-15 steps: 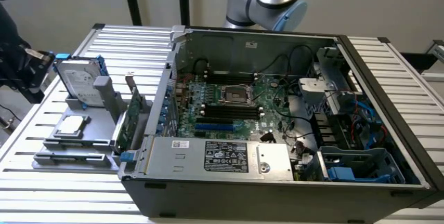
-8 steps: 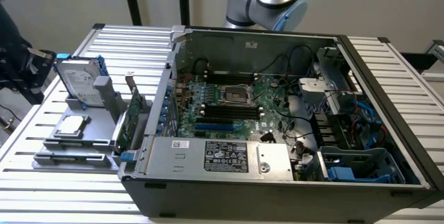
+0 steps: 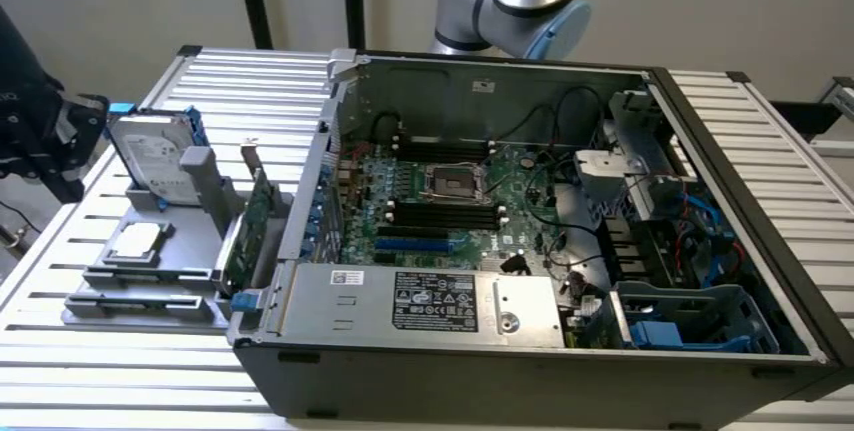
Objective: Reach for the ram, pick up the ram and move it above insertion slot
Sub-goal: 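Pick up the ram and move it above insertion slot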
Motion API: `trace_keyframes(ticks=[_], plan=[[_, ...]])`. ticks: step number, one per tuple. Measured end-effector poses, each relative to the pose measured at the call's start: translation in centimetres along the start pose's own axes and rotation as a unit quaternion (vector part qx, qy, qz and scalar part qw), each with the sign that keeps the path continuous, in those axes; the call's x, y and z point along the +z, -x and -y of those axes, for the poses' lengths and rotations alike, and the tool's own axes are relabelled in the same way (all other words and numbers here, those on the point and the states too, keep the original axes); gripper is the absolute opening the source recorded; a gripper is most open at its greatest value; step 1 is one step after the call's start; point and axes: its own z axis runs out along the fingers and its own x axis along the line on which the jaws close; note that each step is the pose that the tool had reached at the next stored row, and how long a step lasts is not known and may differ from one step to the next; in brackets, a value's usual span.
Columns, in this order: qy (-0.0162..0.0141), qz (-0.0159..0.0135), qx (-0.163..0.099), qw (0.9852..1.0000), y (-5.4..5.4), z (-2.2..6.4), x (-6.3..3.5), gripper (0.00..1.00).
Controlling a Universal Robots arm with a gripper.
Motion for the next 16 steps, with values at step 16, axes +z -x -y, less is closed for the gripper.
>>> trace_keyframes(ticks=[16], plan=[[-0.0002,-0.0053,-0.145,0.9894,0.0,0.01,0.25,0.11]])
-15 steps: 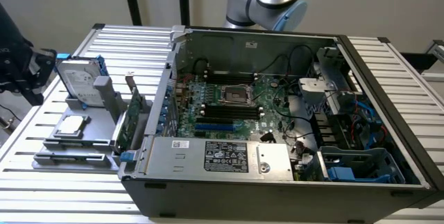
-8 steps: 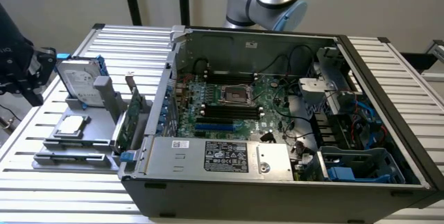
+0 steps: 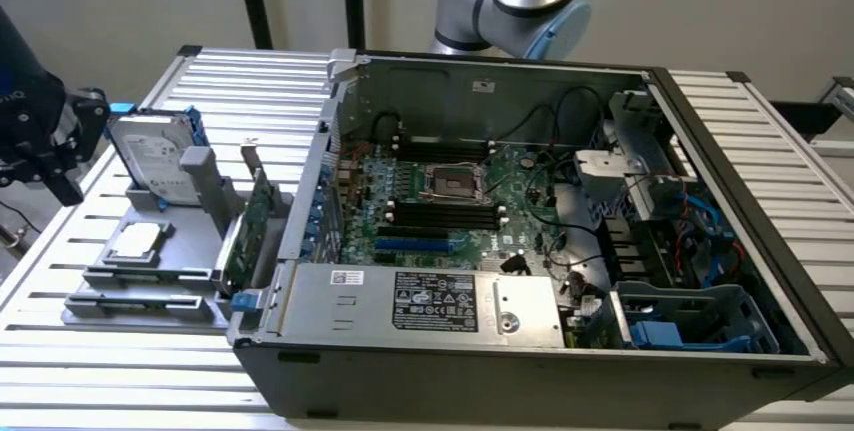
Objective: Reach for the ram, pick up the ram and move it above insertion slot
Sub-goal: 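Pick up the ram and move it above insertion slot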
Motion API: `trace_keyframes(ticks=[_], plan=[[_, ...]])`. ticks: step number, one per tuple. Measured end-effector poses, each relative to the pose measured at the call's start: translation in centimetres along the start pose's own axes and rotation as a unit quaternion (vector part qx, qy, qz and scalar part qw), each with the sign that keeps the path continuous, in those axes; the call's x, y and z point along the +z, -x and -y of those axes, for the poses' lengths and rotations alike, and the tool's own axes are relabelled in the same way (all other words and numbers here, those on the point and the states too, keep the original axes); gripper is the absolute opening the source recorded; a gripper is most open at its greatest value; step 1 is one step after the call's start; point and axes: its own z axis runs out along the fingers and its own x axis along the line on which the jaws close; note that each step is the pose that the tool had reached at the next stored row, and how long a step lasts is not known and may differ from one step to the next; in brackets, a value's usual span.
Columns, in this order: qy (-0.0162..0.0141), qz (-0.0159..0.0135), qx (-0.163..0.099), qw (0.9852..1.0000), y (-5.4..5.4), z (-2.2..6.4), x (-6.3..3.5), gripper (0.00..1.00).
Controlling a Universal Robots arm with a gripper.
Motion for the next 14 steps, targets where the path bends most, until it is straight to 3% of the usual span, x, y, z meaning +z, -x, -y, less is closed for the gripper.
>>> trace_keyframes(ticks=[4,7,11,14], plan=[[0.0,-0.0013,-0.036,0.9993,0.0,0.0,0.08,0.11],[0.0,-0.0024,-0.063,0.998,0.0,0.01,0.13,0.11],[-0.0001,-0.0039,-0.099,0.995,0.0,0.01,0.2,0.11],[-0.0004,-0.005,-0.127,0.9919,0.0,0.02,0.22,0.11]])
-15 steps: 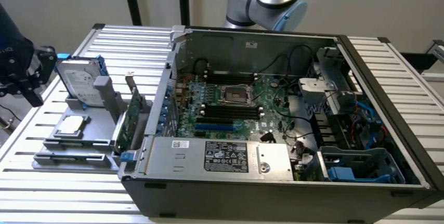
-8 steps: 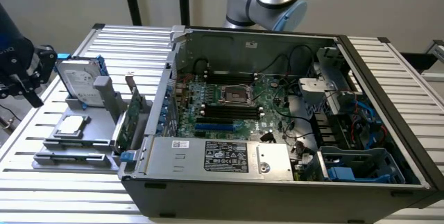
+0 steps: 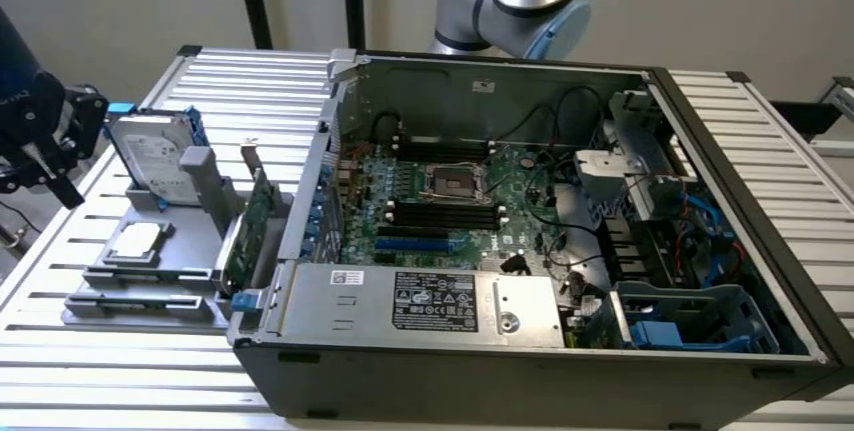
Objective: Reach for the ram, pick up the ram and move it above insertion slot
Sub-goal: 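Pick up the ram and move it above insertion slot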
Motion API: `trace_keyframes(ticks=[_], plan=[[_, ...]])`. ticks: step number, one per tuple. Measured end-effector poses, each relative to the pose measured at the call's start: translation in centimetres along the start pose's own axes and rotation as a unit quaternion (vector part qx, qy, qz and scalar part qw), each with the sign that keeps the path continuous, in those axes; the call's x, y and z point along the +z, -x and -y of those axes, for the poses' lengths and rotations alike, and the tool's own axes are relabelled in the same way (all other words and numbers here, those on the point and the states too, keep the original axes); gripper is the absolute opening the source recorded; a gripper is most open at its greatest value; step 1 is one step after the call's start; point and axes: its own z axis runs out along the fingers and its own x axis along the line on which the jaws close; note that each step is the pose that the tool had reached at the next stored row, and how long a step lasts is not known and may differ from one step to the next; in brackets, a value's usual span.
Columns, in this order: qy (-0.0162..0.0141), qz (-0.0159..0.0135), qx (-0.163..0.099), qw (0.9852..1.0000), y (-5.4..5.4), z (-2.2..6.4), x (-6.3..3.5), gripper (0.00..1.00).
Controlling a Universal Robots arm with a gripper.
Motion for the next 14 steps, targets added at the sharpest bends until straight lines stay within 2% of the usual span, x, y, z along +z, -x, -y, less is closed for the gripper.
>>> trace_keyframes(ticks=[4,7,11,14], plan=[[-0.0006,-0.002,-0.036,0.9993,0.0,-0.01,0.0,0.11],[-0.0009,-0.0033,-0.064,0.998,0.0,-0.01,0.02,0.11],[-0.0012,-0.0048,-0.1,0.995,0.0,-0.01,0.07,0.11],[-0.0014,-0.0059,-0.127,0.9919,0.01,-0.01,0.11,0.11]])
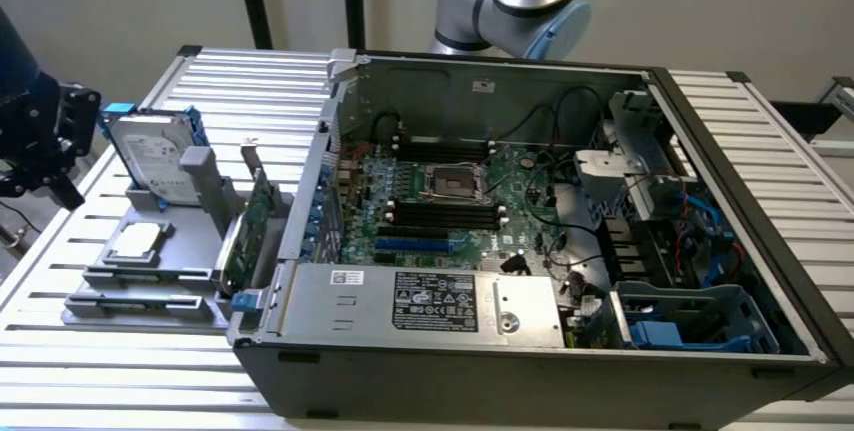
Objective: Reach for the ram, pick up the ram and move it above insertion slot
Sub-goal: 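Pick up the ram and move it above insertion slot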
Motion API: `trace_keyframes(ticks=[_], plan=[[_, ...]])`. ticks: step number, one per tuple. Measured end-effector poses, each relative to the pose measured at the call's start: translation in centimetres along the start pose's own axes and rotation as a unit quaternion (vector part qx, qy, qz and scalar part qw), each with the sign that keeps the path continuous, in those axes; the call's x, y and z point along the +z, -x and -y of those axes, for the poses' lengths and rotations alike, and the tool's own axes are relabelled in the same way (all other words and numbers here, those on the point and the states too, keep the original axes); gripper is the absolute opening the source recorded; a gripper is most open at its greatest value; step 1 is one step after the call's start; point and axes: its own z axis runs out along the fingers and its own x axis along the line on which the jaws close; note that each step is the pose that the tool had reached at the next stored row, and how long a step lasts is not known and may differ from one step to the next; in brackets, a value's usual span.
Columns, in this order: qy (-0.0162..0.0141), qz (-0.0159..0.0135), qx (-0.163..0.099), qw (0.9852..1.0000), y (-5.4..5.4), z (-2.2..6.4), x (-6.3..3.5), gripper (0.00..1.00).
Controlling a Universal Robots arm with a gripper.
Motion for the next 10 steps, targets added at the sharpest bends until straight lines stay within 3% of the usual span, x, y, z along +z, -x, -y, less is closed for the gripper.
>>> trace_keyframes(ticks=[5,10], plan=[[-0.0003,-0.0016,-0.045,0.999,0.0,0.0,0.12,0.11],[-0.0006,-0.0032,-0.09,0.9959,0.0,0.01,0.23,0.11]])
